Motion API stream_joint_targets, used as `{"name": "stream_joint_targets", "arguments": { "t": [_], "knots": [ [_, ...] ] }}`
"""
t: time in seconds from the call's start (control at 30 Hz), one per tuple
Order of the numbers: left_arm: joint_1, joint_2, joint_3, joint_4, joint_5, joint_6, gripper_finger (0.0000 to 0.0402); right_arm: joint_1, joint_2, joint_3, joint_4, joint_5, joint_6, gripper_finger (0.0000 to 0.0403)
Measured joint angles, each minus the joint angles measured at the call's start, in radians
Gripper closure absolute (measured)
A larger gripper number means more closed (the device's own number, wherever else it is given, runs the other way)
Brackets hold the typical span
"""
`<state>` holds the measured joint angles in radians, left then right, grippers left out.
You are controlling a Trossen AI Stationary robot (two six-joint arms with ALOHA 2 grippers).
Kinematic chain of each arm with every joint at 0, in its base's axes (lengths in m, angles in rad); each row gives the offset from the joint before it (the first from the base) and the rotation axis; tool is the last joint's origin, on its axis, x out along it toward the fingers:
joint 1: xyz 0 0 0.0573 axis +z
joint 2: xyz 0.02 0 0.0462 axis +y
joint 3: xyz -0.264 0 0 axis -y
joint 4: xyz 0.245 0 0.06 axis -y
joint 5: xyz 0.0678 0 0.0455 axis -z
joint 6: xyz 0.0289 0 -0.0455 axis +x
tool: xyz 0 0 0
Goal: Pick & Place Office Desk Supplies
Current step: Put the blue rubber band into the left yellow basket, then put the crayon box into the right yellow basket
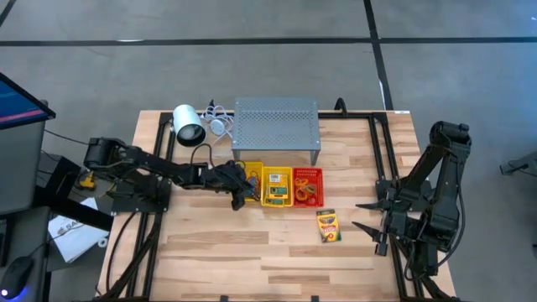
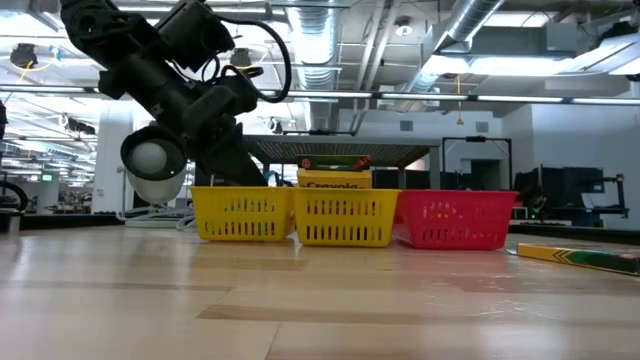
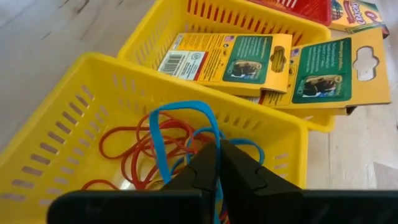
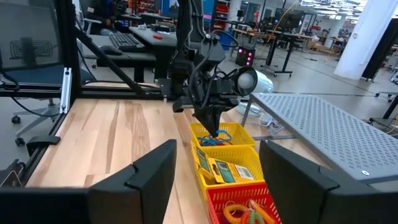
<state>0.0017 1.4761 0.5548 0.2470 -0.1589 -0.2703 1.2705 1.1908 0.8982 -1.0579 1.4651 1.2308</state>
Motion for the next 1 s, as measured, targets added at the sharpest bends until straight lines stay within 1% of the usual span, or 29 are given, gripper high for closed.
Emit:
{"name": "stream_joint_targets", "arguments": {
  "t": [0.23, 0.3, 0.4, 0.6, 0.7, 0.8, 0.9, 1.0],
  "knots": [
    [0.000, 0.000, 0.000, 0.005, 0.000, -0.006, 0.0391, 0.000, 0.000, 0.000, 0.000, 0.000, 0.000, 0.0177],
    [0.000, 0.000, 0.000, 0.007, 0.000, -0.007, 0.0384, 0.000, 0.000, 0.000, 0.000, 0.000, 0.000, 0.0177],
    [0.000, -0.001, 0.000, 0.010, 0.000, -0.008, 0.0357, 0.000, 0.000, 0.000, 0.000, 0.000, 0.000, 0.0177],
    [0.000, -0.002, 0.000, 0.047, 0.000, -0.008, 0.0280, 0.000, 0.000, 0.000, 0.000, -0.001, 0.000, 0.0177],
    [0.000, -0.002, 0.000, 0.051, 0.000, -0.008, 0.0249, 0.000, 0.000, 0.000, 0.000, -0.001, 0.000, 0.0177],
    [0.000, -0.006, 0.000, 0.049, 0.000, -0.007, 0.0227, 0.000, 0.000, 0.000, 0.001, -0.010, 0.000, 0.0177],
    [0.000, -0.032, 0.001, 0.053, 0.000, 0.000, 0.0215, 0.000, 0.000, 0.000, 0.001, -0.027, 0.001, 0.0177],
    [0.000, -0.096, 0.000, 0.046, 0.000, 0.003, 0.0209, 0.000, 0.000, 0.000, 0.013, -0.028, 0.001, 0.0177]
  ]
}}
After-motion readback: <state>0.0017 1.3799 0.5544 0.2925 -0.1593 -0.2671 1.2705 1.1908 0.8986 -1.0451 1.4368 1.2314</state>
